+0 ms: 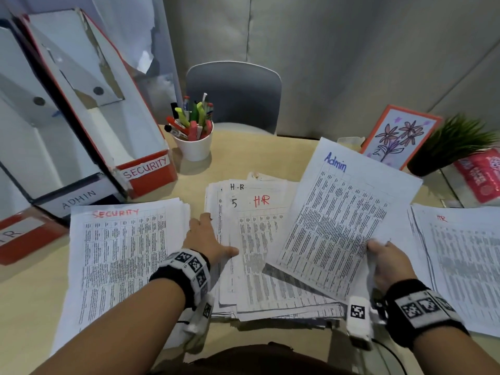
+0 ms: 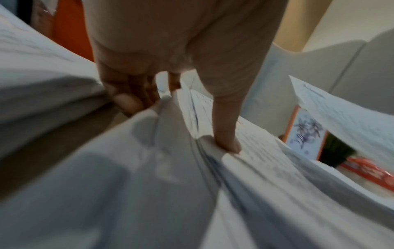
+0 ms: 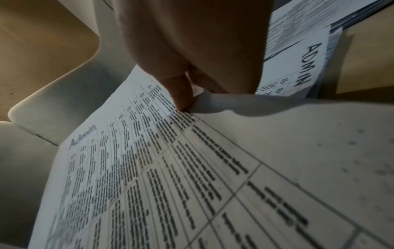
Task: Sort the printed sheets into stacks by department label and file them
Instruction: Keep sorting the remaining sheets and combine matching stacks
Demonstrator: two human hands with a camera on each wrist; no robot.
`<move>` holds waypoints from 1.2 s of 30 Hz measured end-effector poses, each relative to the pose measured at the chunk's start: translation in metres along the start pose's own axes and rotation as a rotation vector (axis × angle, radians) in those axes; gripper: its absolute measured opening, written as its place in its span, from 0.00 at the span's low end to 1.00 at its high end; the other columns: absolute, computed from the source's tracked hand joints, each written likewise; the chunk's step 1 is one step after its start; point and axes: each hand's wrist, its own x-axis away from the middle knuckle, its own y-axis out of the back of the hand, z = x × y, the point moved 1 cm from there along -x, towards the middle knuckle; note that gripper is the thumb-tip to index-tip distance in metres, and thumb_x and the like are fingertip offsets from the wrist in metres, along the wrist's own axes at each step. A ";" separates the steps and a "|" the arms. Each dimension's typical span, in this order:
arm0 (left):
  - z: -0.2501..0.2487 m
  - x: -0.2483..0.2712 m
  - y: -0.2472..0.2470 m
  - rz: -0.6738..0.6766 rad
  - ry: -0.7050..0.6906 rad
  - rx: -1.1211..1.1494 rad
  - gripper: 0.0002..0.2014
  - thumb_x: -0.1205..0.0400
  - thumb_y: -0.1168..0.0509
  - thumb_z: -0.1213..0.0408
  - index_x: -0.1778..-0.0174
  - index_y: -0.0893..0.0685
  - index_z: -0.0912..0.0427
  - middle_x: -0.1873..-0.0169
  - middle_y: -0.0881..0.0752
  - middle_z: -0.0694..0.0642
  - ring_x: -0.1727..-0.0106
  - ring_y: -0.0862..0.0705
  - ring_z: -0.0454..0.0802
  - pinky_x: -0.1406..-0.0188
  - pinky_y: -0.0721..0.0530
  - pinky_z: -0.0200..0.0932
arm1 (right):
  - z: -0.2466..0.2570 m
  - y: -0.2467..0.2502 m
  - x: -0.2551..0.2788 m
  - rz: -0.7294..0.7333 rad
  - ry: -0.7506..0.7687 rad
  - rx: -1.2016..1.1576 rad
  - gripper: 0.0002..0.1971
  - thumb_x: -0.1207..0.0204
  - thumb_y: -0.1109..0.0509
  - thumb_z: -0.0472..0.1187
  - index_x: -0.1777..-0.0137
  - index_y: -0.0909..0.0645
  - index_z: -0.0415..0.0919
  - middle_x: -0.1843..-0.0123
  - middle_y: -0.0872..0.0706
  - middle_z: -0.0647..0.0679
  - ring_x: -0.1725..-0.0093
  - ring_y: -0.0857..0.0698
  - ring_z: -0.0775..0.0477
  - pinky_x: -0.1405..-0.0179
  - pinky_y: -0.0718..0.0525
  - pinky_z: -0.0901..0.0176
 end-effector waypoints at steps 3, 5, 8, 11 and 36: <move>0.013 -0.011 0.016 0.042 -0.045 0.124 0.38 0.35 0.19 0.58 0.30 0.28 0.56 0.38 0.20 0.55 0.39 0.18 0.55 0.41 0.19 0.49 | -0.006 0.000 0.001 0.008 0.026 0.083 0.17 0.19 0.37 0.35 0.31 0.27 0.33 0.35 0.19 0.41 0.32 0.21 0.42 0.29 0.28 0.53; 0.021 -0.015 0.027 0.028 -0.046 0.157 0.28 0.33 0.21 0.66 0.37 0.21 0.56 0.53 0.14 0.51 0.52 0.15 0.51 0.49 0.17 0.46 | -0.007 -0.004 0.003 0.041 0.058 0.193 0.11 0.19 0.36 0.37 0.40 0.20 0.35 0.42 0.15 0.41 0.38 0.18 0.41 0.38 0.24 0.51; 0.030 -0.022 0.035 -0.005 -0.015 0.232 0.22 0.31 0.26 0.75 0.43 0.18 0.56 0.65 0.12 0.52 0.59 0.13 0.51 0.51 0.14 0.49 | -0.007 -0.012 0.011 0.120 0.086 0.345 0.09 0.20 0.35 0.36 0.43 0.18 0.35 0.49 0.13 0.40 0.47 0.17 0.40 0.44 0.22 0.49; 0.034 -0.022 0.035 -0.005 -0.010 0.272 0.20 0.30 0.29 0.79 0.44 0.17 0.58 0.66 0.12 0.52 0.59 0.13 0.53 0.50 0.14 0.50 | -0.006 -0.025 0.026 0.169 0.110 0.420 0.08 0.20 0.35 0.36 0.46 0.17 0.34 0.53 0.12 0.40 0.50 0.16 0.40 0.45 0.21 0.48; 0.033 -0.015 0.026 -0.055 -0.036 0.198 0.10 0.19 0.32 0.61 0.46 0.14 0.61 0.53 0.12 0.60 0.53 0.16 0.58 0.49 0.21 0.50 | 0.061 0.029 -0.034 0.065 0.269 0.723 0.10 0.19 0.40 0.37 0.52 0.20 0.31 0.46 0.15 0.36 0.42 0.18 0.38 0.37 0.23 0.46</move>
